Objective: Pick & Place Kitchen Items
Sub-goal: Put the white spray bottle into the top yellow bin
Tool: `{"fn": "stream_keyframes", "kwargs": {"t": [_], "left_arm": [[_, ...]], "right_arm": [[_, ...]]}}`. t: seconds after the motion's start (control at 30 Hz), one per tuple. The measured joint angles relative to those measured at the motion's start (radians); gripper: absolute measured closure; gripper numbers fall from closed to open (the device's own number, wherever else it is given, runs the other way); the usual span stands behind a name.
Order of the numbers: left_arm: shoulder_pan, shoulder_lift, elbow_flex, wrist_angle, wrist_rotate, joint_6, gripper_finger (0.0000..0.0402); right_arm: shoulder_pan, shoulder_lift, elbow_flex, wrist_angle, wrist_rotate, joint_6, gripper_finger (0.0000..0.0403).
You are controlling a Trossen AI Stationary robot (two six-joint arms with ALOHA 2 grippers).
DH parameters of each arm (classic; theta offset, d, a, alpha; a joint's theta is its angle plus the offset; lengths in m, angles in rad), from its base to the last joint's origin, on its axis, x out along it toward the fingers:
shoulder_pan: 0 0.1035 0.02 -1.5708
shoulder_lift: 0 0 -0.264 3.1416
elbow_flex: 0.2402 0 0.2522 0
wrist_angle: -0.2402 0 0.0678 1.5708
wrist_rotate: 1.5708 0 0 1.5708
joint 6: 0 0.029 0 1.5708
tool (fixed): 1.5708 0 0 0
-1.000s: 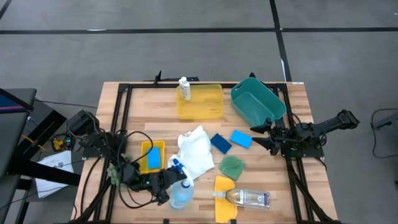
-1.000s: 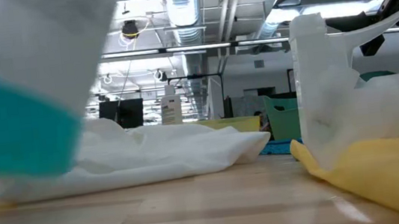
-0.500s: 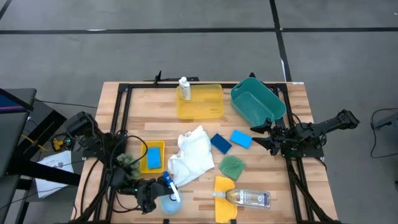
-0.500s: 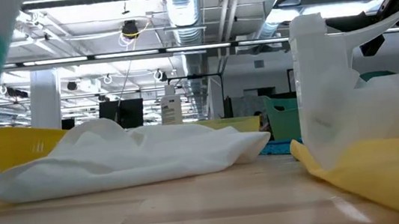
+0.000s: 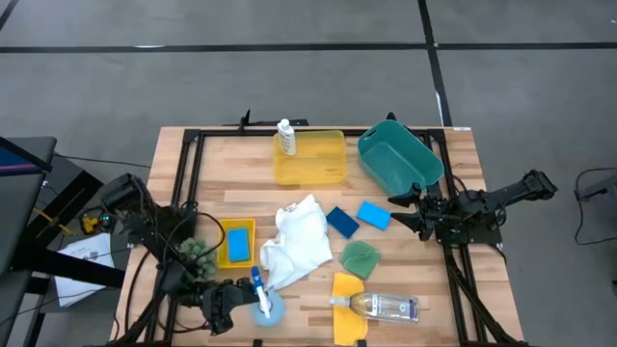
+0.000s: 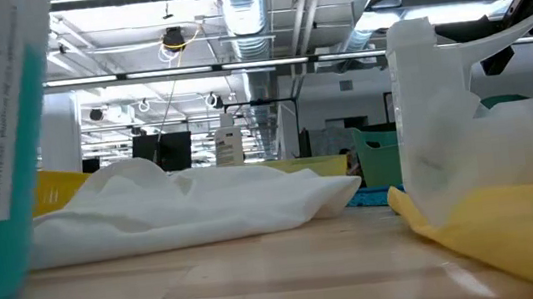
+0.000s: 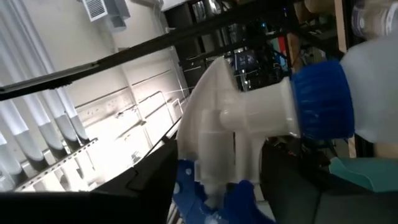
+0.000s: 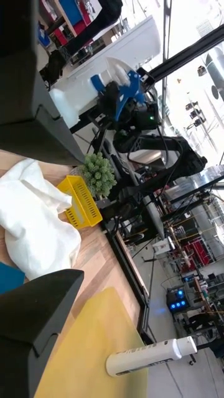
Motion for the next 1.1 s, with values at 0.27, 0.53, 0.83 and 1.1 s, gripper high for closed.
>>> {"fn": "stream_keyframes", "kwargs": {"t": [0.27, 0.53, 0.83, 1.1], "left_arm": [[-0.05, 0.0, 0.0, 0.011, -0.034, -0.02, 0.0177], [-0.022, -0.046, -0.013, 0.007, -0.089, -0.056, 0.0187], [0.002, -0.255, -0.159, -0.001, -0.08, -0.164, 0.0187], [0.04, -0.354, -0.204, -0.208, -0.051, -0.421, 0.0187]], "right_arm": [[0.0, 0.0, 0.0, 0.0, 0.0, 0.0, 0.0125], [0.0, 0.0, 0.0, 0.004, 0.0, 0.0, 0.0125], [0.0, 0.0, 0.0, 0.005, 0.0, 0.0, 0.0125], [-0.001, 0.0, 0.0, 0.006, 0.005, 0.0, 0.0125]]}}
